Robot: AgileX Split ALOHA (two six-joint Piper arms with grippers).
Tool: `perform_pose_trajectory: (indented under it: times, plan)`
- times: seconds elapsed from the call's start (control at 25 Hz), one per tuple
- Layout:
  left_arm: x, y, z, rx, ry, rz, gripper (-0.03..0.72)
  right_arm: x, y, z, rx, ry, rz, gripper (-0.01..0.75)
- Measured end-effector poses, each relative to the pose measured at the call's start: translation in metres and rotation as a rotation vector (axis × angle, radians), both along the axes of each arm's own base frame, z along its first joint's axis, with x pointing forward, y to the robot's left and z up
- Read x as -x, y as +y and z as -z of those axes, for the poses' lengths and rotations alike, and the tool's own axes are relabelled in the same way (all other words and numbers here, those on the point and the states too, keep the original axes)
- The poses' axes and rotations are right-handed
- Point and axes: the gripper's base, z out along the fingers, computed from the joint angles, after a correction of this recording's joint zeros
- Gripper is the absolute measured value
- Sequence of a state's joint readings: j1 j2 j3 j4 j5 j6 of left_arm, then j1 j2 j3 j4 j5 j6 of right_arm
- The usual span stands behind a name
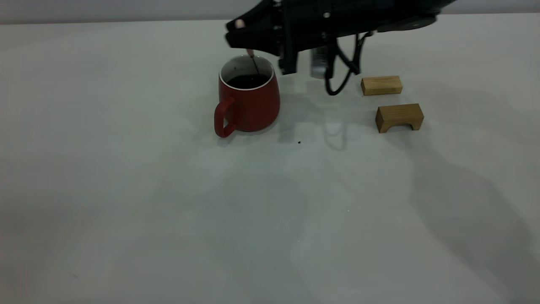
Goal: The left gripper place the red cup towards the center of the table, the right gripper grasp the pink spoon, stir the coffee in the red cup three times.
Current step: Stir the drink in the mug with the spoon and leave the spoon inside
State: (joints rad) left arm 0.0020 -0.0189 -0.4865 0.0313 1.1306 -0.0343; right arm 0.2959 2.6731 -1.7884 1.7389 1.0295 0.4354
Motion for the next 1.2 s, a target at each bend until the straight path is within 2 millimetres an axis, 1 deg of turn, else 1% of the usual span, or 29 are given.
perform_pose_trajectory:
  times: [0.16, 0.24, 0.36, 0.52, 0.6, 0.68, 0.8, 0.92, 0.96, 1.08, 1.16, 1.2]
  plan:
    - [0.0, 0.0, 0.0, 0.0, 0.0, 0.0, 0.407, 0.008, -0.007, -0.004, 0.035, 0.03, 0.031, 0.13]
    - [0.0, 0.0, 0.0, 0.0, 0.0, 0.0, 0.407, 0.011, -0.004, -0.005, 0.028, 0.035, 0.028, 0.13]
    - [0.0, 0.0, 0.0, 0.0, 0.0, 0.0, 0.407, 0.017, 0.009, -0.004, 0.02, 0.052, 0.006, 0.13]
    - [0.0, 0.0, 0.0, 0.0, 0.0, 0.0, 0.407, 0.02, 0.032, -0.003, -0.006, 0.072, -0.035, 0.13]
    - [0.0, 0.0, 0.0, 0.0, 0.0, 0.0, 0.407, 0.016, 0.039, -0.002, -0.02, 0.054, -0.049, 0.13]
    - [0.0, 0.0, 0.0, 0.0, 0.0, 0.0, 0.407, 0.011, 0.042, -0.002, -0.028, 0.033, -0.051, 0.13]
    - [0.0, 0.0, 0.0, 0.0, 0.0, 0.0, 0.407, 0.005, 0.035, -0.001, -0.018, 0.006, -0.032, 0.13]
    - [0.0, 0.0, 0.0, 0.0, 0.0, 0.0, 0.407, 0.005, 0.017, 0.003, 0.016, 0.026, 0.009, 0.13]
    - [0.0, 0.0, 0.0, 0.0, 0.0, 0.0, 0.407, 0.006, 0.011, 0.001, 0.02, 0.036, 0.023, 0.13]
    - [0.0, 0.0, 0.0, 0.0, 0.0, 0.0, 0.407, 0.018, -0.002, -0.002, 0.044, 0.087, 0.049, 0.13]
    - [0.0, 0.0, 0.0, 0.0, 0.0, 0.0, 0.407, 0.025, -0.003, -0.001, 0.048, 0.11, 0.041, 0.13]
    - [0.0, 0.0, 0.0, 0.0, 0.0, 0.0, 0.407, 0.028, 0.001, 0.0, 0.044, 0.116, 0.029, 0.13]
